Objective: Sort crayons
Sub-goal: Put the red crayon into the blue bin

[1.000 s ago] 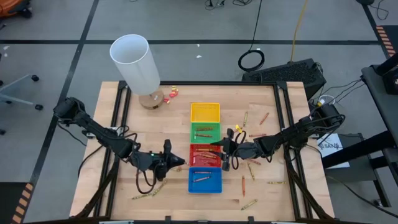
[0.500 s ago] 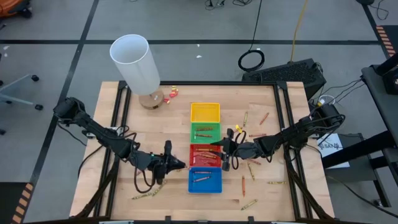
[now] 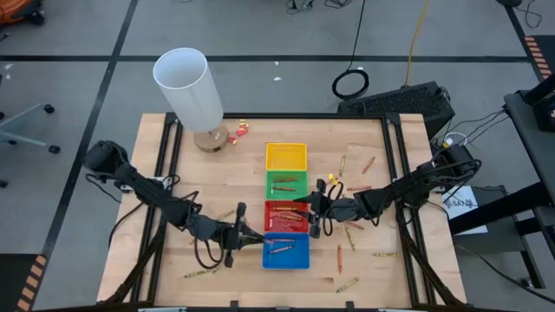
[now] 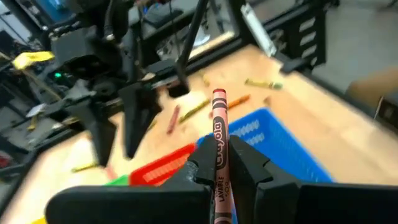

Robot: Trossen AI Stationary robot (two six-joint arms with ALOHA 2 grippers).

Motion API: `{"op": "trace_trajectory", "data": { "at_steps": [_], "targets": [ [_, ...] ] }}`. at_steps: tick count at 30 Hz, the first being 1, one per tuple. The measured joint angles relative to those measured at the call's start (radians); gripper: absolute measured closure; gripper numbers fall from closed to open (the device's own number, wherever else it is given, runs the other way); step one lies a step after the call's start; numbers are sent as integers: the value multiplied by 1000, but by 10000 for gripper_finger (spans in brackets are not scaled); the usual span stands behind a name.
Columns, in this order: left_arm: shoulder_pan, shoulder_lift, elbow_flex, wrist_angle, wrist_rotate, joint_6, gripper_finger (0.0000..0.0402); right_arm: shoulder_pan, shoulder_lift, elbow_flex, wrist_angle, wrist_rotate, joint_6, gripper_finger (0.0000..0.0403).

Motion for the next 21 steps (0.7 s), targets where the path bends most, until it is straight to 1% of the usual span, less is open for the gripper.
{"op": "trace_trajectory", "data": {
  "at_steps": [4,7,11,15,21],
  "targets": [
    [0,79,0,160,50,-1,379,0,0,0,-2,0,-2,266],
    [0,133,0,225,57,-15,379,0,0,0,-3,0,-2,266],
    [11,185,35,225,57,-105,379,0,0,0,-3,0,-3,266],
    [23,233,97,207,66,-210,379,0,0,0,-3,0,-3,266],
    [26,295,197,90,77,-300,379,0,0,0,-8,0,-3,266]
  ]
}}
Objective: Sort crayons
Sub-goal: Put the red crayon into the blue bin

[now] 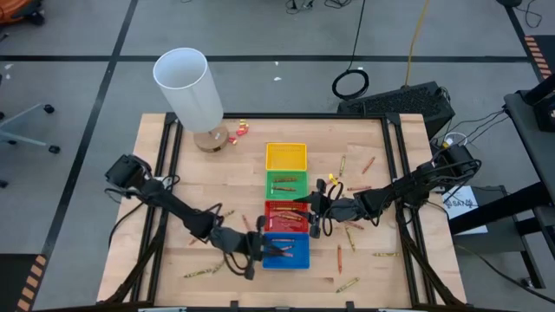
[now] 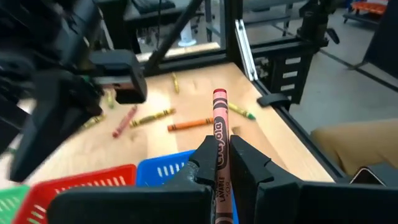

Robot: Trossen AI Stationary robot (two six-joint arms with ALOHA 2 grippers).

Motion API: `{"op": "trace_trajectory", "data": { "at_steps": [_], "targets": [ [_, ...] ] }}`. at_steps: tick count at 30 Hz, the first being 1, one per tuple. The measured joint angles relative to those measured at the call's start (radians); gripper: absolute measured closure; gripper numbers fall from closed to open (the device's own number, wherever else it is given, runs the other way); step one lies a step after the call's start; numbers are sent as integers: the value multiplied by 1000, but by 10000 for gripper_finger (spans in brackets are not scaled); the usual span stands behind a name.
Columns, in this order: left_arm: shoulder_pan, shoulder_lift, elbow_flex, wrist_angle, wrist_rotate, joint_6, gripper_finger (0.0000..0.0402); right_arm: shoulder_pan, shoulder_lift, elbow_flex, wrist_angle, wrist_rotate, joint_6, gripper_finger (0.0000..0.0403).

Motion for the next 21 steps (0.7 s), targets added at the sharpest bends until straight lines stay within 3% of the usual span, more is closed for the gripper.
{"op": "trace_trajectory", "data": {
  "at_steps": [21],
  "targets": [
    [29,93,38,-34,-6,-66,379,0,0,0,0,0,6,266]
  ]
}}
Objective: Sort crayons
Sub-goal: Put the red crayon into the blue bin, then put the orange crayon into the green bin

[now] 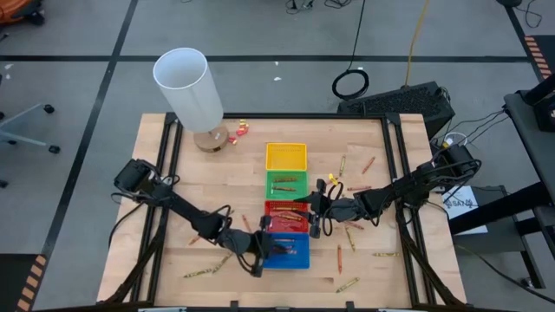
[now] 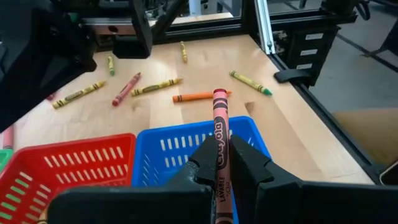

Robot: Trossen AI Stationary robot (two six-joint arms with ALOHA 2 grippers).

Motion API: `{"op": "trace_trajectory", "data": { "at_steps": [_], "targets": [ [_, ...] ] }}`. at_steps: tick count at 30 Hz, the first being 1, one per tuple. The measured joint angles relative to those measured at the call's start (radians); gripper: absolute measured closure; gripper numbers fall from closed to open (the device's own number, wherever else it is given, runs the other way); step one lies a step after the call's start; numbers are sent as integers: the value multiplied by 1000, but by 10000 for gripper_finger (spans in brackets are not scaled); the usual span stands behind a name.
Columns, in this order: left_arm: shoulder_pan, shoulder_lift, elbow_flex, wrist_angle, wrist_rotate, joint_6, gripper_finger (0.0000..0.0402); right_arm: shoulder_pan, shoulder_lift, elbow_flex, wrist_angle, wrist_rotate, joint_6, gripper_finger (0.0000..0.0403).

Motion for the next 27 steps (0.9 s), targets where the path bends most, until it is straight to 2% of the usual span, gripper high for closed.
{"op": "trace_trajectory", "data": {
  "at_steps": [14,17,21,27],
  "targets": [
    [2,0,0,-47,-8,-35,376,0,0,0,0,0,6,266],
    [2,0,0,-49,-8,-73,355,1,0,0,-2,0,37,266],
    [2,0,0,-50,-8,-79,305,30,-2,0,-33,0,93,266],
    [2,0,0,-43,-10,-106,254,101,-96,0,-94,13,124,266]
  ]
}}
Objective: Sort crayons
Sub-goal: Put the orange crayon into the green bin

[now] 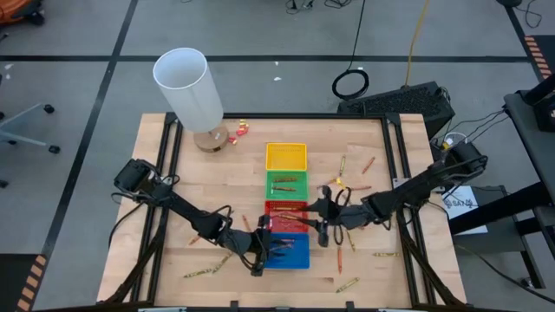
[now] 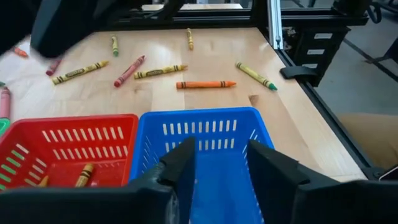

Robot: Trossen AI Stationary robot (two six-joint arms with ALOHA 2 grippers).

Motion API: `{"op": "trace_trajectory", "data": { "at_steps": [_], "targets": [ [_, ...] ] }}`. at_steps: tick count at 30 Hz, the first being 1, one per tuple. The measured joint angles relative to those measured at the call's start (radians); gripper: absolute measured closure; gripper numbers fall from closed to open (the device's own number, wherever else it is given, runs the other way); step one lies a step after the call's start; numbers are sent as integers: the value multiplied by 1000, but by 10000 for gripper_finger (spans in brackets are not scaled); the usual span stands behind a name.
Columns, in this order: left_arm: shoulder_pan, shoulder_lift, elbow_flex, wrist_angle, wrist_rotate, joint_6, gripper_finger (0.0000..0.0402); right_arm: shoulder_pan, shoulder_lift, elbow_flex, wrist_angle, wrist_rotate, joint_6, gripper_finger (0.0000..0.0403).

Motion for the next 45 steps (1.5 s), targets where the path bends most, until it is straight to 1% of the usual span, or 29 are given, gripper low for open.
{"op": "trace_trajectory", "data": {
  "at_steps": [2,4,9,12,14,16,19,22,25,28,30,34,36,38,40,45],
  "targets": [
    [0,-2,0,-4,-1,0,250,33,-42,0,-38,26,8,266],
    [0,-11,0,-5,-7,-3,249,68,-90,0,-120,49,27,266],
    [2,-69,0,-75,-23,-49,249,137,-181,0,-359,71,182,266],
    [2,-120,0,-160,-37,-48,249,167,-190,0,-463,89,264,266],
    [2,-150,0,-209,-65,-47,249,180,-188,0,-534,90,334,266],
    [2,-180,-1,-265,-97,-35,249,191,-185,0,-595,79,414,266],
    [2,-206,-1,-303,-126,-14,249,212,-180,0,-683,51,525,266],
    [2,-211,-1,-315,-140,21,249,233,-171,0,-725,38,599,266],
    [3,-211,-1,-331,-140,33,249,251,-160,0,-728,12,671,266],
    [3,-211,-1,-381,-141,-34,249,273,-146,0,-734,5,751,266],
    [-3,-216,-1,-421,-144,-76,249,286,-132,0,-741,18,789,266],
    [-7,-220,0,-476,-163,-104,249,316,-82,1,-744,34,832,266],
    [-7,-219,-1,-490,-173,-104,249,331,-50,15,-761,5,850,266],
    [-6,-219,-1,-493,-177,-105,249,339,-21,41,-771,-17,872,266],
    [-7,-219,-1,-498,-177,-105,249,351,4,84,-802,-17,889,266],
    [-7,-219,-1,-497,-177,-104,249,384,93,255,-1027,-17,924,266]
  ]
}}
